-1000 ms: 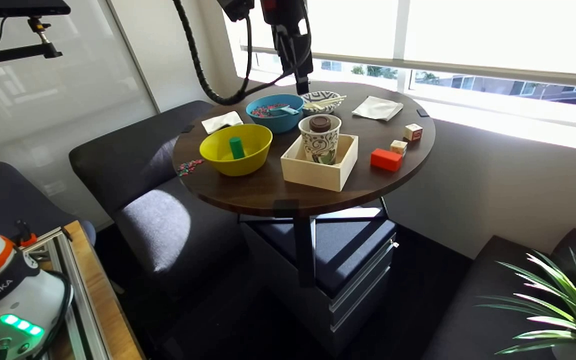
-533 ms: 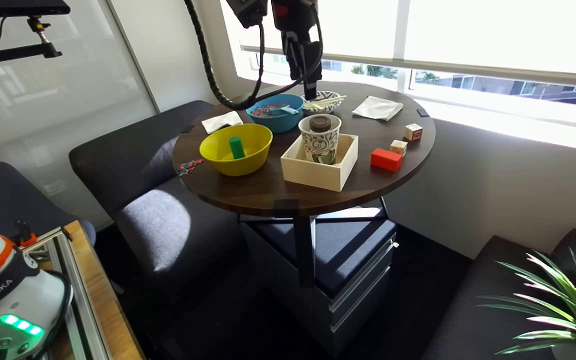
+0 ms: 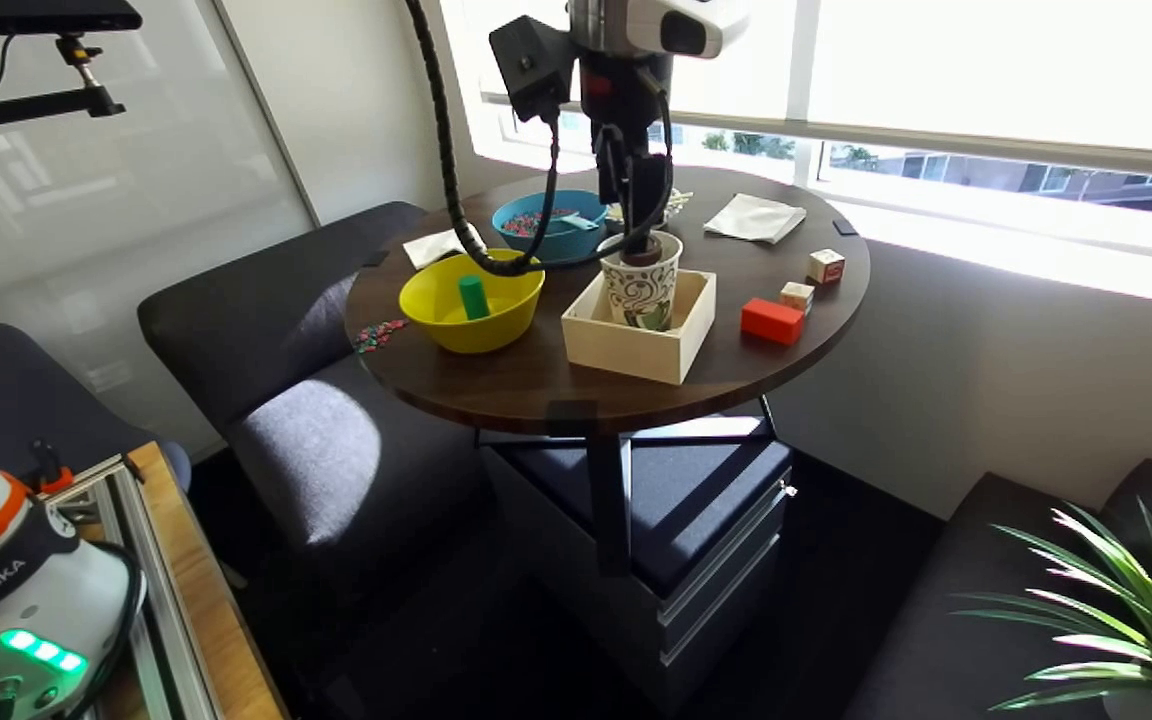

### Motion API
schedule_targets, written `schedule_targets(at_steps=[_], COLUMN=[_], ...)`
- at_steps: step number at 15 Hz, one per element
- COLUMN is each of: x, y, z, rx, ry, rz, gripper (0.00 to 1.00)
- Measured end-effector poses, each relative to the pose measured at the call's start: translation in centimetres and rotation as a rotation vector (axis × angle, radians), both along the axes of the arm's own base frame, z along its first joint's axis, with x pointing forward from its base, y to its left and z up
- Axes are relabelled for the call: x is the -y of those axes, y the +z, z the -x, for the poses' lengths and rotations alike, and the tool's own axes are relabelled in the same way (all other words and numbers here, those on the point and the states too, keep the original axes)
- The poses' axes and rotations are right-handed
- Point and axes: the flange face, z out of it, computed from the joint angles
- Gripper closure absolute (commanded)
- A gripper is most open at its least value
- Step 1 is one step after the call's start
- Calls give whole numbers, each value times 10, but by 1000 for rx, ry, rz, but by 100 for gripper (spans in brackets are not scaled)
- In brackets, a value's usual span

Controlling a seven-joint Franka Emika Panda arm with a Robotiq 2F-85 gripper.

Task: Pick up the spice bottle with the brown lid from the paper cup and put it on the table

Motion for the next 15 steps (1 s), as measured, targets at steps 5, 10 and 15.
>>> schedule_targets(at_steps=[5, 10, 15], x=[8, 9, 14], y=[-8, -12, -19], z=[-10, -20, -25], rx=[8, 8, 1], ry=[-35, -44, -60], rz=[-47, -64, -64], gripper=[1, 2, 0])
